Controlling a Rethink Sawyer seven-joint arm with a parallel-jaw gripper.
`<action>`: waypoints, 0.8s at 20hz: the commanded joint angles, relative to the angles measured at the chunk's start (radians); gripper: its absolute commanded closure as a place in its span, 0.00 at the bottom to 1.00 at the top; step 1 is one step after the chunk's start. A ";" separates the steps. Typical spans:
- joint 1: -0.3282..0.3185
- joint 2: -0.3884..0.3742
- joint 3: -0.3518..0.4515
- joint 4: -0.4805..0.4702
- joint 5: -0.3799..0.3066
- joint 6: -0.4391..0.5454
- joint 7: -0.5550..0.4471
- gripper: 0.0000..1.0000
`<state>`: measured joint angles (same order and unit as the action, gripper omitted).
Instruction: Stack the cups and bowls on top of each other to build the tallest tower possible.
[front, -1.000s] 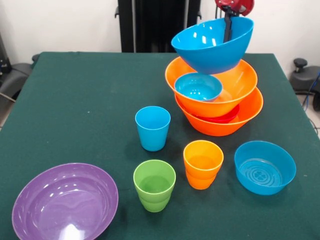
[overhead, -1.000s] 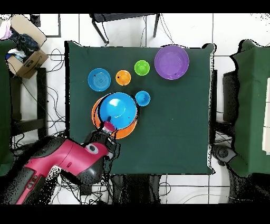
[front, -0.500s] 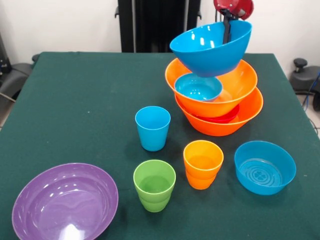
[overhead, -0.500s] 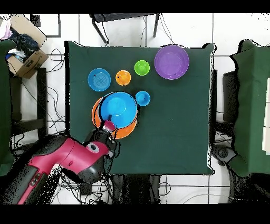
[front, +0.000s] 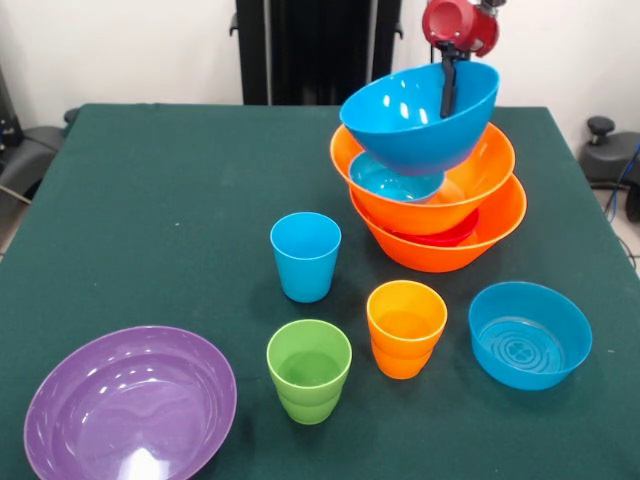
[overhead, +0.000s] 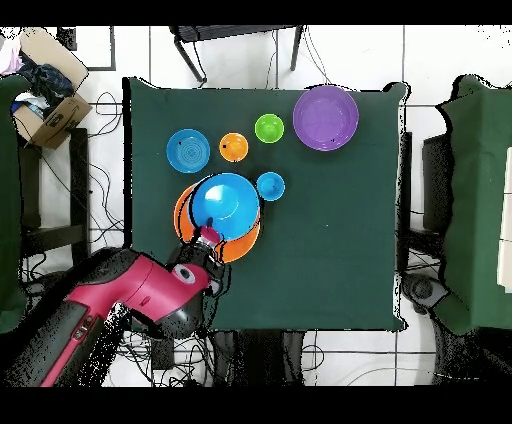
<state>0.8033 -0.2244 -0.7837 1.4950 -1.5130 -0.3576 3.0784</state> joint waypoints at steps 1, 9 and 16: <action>-0.016 0.019 0.186 0.029 0.054 0.072 -0.210 1.00; -0.016 0.027 0.181 0.032 0.071 0.111 -0.235 1.00; -0.006 0.049 0.166 0.040 0.056 0.130 -0.208 1.00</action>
<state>0.8008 -0.2218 -0.7809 1.4970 -1.4866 -0.3186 3.0685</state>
